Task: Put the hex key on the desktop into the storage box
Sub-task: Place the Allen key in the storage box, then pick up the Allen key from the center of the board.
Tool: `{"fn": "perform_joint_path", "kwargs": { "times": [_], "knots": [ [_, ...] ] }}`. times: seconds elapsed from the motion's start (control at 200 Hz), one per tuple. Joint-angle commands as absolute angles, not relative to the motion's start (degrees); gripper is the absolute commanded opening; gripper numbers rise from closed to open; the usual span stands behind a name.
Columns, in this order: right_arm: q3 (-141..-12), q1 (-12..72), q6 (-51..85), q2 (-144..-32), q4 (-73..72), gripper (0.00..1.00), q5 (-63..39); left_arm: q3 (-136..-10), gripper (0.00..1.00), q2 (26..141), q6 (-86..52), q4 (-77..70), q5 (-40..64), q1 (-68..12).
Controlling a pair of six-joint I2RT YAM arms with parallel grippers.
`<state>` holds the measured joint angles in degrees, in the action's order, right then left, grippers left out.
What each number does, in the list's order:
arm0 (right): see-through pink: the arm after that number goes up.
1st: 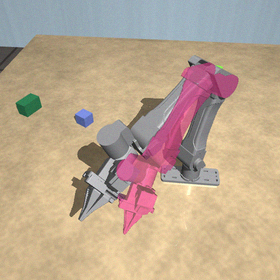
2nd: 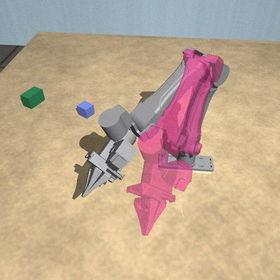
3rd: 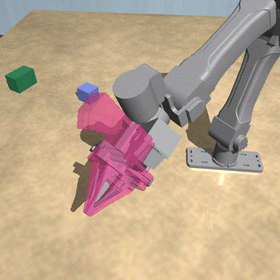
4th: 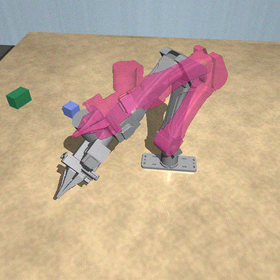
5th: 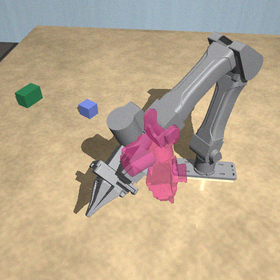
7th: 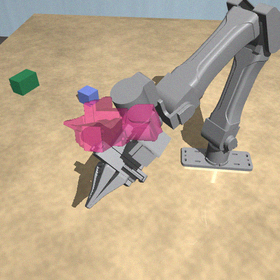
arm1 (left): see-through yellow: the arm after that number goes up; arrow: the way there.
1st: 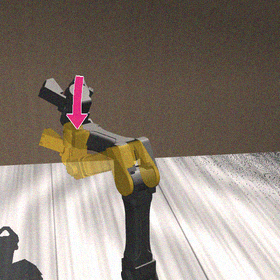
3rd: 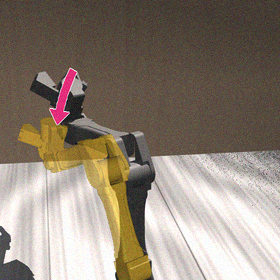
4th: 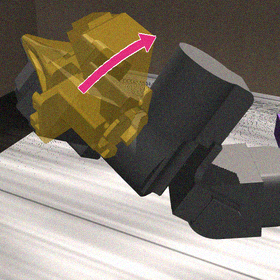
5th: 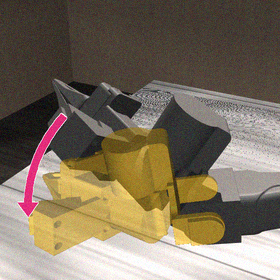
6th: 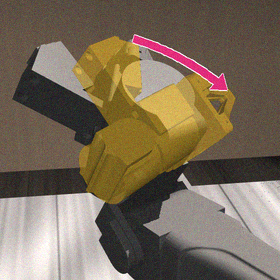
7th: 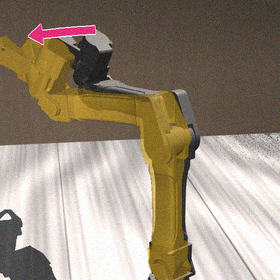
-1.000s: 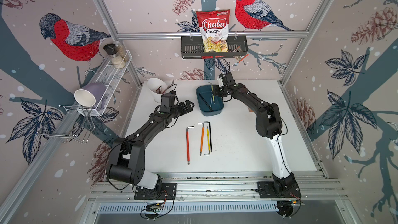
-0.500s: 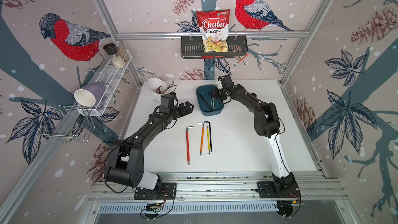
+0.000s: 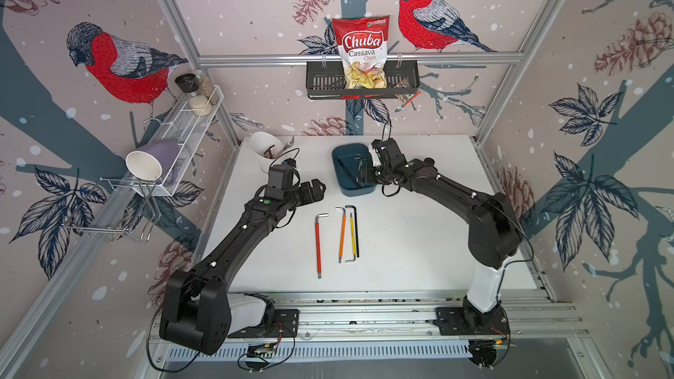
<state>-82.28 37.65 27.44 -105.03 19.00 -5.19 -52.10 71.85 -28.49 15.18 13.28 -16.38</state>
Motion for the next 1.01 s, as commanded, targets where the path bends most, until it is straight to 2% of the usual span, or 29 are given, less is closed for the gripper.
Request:
{"fn": "perform_joint_path", "kwargs": {
  "times": [0.0,0.185,0.35,0.775,1.0],
  "knots": [
    [-73.59,39.96,31.69,-99.71,12.26,0.58,-2.22,-52.15,0.96,69.99,-27.23,18.62,10.69,-18.80],
    [-63.72,44.73,35.06,-95.58,12.94,0.57,1.43,-51.83,0.96,66.73,-27.66,20.85,9.29,-20.04],
    [-60.21,49.08,37.11,-96.52,13.99,0.56,3.57,-48.20,0.96,62.94,-28.81,19.24,8.00,-20.04],
    [-70.37,54.84,38.78,-109.35,22.24,0.56,11.49,-44.83,0.96,64.82,-28.09,13.47,8.27,-20.04],
    [-72.69,55.88,40.46,-112.70,26.09,0.56,15.99,-45.87,0.96,66.27,-28.22,12.29,8.55,-20.08]
  ]
}}
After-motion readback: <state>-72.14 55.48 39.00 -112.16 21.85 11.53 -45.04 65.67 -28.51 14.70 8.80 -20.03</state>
